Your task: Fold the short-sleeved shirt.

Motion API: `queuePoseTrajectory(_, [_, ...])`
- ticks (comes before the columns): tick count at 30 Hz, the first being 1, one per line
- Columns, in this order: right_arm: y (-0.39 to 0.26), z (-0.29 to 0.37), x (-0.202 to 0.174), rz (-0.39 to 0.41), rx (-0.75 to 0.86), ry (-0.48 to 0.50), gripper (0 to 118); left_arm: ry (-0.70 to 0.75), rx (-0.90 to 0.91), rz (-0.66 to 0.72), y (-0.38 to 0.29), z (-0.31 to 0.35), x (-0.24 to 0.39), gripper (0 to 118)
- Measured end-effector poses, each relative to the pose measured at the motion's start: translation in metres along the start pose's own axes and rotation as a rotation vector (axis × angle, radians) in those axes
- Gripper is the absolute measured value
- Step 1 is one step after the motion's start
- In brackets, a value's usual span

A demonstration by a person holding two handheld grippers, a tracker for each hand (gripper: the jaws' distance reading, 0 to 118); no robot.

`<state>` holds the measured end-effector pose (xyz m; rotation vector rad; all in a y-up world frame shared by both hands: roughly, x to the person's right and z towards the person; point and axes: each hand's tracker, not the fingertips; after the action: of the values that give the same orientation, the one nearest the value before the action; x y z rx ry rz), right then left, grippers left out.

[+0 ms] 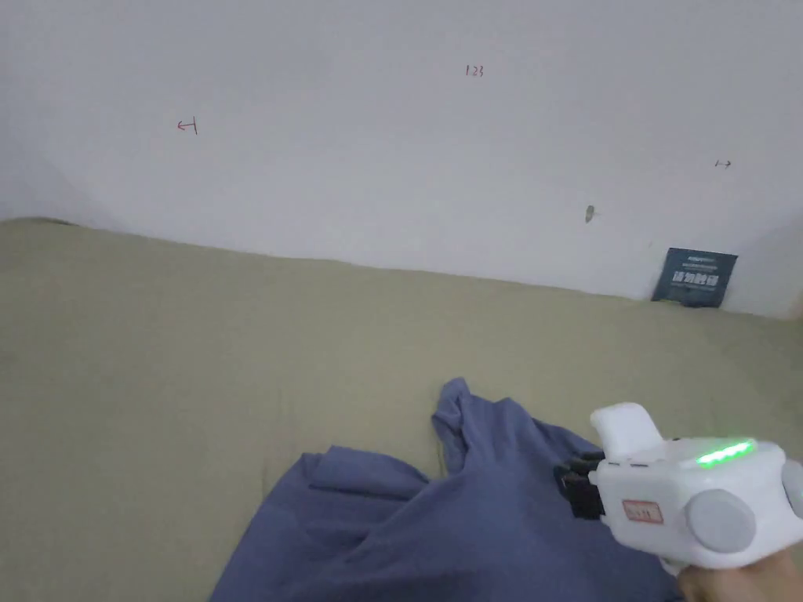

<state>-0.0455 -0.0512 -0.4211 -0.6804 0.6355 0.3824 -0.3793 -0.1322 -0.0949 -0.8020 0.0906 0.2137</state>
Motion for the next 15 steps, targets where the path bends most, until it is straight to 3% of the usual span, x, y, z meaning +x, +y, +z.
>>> queuePoseTrajectory(1, [0.015,-0.017,0.007,0.004,-0.009,0.008,23,-0.009,-0.006,0.001,0.001,-0.002,-0.001,0])
queuePoseTrajectory(3, [0.045,-0.063,0.032,-0.017,-0.021,0.074,66,-0.001,-0.026,-0.018,0.005,-0.007,-0.001,0])
queuePoseTrajectory(4, [0.058,-0.08,0.039,-0.038,-0.052,0.09,82,0.0,-0.034,-0.026,0.009,-0.01,0.001,0])
queuePoseTrajectory(8, [0.108,-0.139,0.059,-0.06,-0.101,0.102,83,-0.012,-0.05,-0.018,0.02,-0.018,0.001,0])
queuePoseTrajectory(12, [0.128,-0.186,0.059,0.134,-0.181,0.043,83,-0.021,-0.048,-0.007,0.023,-0.025,0.004,0])
queuePoseTrajectory(15, [0.121,-0.204,0.058,0.146,-0.283,0.015,83,-0.017,-0.054,-0.017,0.022,-0.027,0.007,0])
